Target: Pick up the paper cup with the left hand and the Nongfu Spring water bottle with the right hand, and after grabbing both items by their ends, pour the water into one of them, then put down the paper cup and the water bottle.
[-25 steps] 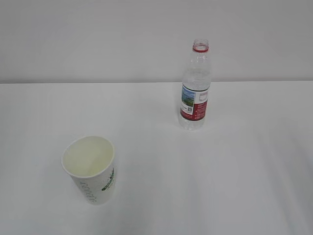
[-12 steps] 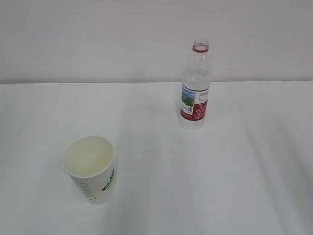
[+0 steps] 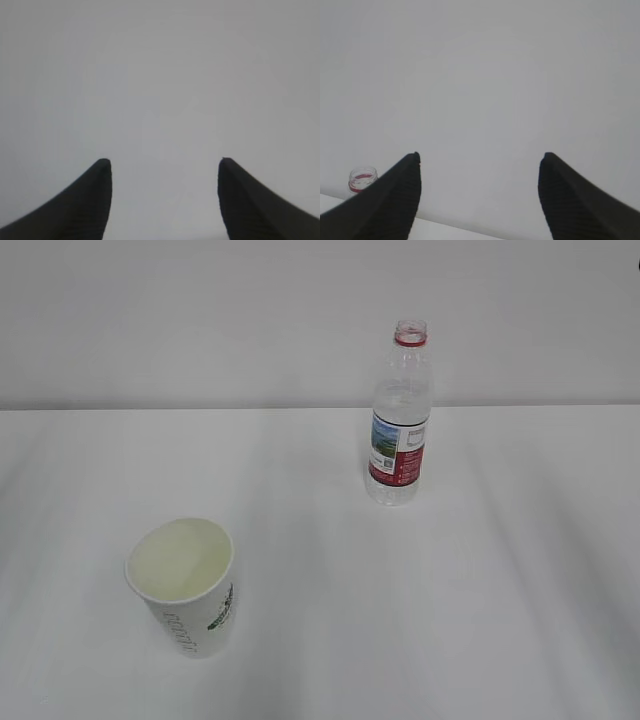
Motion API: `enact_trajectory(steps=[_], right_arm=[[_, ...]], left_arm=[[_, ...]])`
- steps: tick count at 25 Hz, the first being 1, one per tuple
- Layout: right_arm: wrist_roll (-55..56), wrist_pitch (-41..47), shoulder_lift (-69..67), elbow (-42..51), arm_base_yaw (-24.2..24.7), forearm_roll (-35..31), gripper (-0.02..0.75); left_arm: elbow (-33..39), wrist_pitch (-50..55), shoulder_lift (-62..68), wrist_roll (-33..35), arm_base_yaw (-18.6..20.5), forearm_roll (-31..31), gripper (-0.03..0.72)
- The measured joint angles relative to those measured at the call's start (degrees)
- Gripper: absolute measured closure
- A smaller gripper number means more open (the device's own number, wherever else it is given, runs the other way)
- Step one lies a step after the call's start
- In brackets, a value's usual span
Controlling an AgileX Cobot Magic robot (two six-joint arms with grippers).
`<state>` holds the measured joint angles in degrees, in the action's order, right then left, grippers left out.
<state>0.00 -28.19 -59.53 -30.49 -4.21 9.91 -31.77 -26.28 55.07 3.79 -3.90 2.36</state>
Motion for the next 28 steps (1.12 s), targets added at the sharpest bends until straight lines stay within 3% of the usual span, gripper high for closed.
enact_trajectory(steps=[11, 18, 28], right_arm=[[0.00, -15.53, -14.97, 0.00, 0.00, 0.00, 0.185], [0.00, -18.48, -23.40, 0.00, 0.00, 0.00, 0.186], [0.00, -26.50, -31.75, 1.56, 0.00, 0.00, 0.186]], left_arm=[[0.00, -8.81, 15.00, 0.00, 0.03, -0.46, 0.202], [0.24, -9.29, 22.49, 0.00, 0.03, -0.54, 0.202], [8.92, -22.34, 32.96, 0.00, 0.03, -0.59, 0.202]])
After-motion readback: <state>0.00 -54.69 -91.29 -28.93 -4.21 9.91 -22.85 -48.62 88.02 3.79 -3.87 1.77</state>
